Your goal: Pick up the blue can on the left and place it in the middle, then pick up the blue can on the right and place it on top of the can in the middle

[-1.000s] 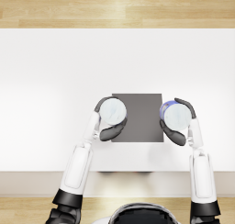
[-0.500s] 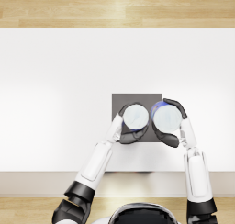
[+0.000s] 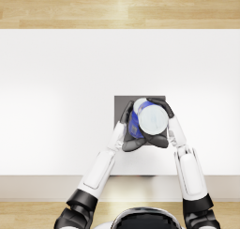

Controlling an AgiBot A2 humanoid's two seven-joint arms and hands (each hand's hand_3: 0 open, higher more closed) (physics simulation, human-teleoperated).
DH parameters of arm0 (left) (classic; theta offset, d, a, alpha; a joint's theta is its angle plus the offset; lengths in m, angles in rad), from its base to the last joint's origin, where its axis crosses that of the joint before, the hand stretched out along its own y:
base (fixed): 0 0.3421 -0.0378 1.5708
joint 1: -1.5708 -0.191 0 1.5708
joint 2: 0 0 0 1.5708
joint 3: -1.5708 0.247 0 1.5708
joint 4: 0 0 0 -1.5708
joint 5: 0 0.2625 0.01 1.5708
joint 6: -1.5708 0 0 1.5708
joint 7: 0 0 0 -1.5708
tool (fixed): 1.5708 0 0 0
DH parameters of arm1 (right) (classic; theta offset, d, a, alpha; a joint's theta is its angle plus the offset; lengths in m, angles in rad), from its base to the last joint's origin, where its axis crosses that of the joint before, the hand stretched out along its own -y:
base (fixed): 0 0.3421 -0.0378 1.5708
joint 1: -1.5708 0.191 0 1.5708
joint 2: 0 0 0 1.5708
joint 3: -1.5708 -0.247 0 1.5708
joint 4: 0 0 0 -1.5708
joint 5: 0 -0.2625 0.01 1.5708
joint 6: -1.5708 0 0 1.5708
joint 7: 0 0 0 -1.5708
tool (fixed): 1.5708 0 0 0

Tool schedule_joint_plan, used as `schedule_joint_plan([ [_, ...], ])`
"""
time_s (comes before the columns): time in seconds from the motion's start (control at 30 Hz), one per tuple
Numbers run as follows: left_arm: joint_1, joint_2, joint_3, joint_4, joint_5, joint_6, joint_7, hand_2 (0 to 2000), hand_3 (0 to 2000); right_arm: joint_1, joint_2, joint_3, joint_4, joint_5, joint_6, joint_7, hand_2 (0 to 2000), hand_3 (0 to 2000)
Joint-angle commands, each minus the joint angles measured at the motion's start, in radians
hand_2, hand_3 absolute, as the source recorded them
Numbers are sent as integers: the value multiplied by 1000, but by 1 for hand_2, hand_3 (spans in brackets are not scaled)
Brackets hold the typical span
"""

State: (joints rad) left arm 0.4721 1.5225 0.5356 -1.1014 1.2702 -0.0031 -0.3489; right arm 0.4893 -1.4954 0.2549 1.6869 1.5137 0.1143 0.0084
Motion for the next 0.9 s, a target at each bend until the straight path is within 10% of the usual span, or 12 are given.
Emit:
schedule_joint_plan([
  [0.03,-118,-83,-33,-353,0,1,4,0,0,64,-34,48,-43,0,3,1,2000,1520],
  [0.4,-253,-148,-361,-762,0,3,309,0,0,76,-60,70,-35,0,-43,-18,2000,1520],
  [0.57,-256,-141,-530,-824,0,3,341,0,0,71,-66,100,-84,0,-293,-202,2000,1520],
  [0.9,-245,-134,-619,-851,0,3,349,0,0,41,-69,159,-188,-1,-349,-242,2000,1520],
])
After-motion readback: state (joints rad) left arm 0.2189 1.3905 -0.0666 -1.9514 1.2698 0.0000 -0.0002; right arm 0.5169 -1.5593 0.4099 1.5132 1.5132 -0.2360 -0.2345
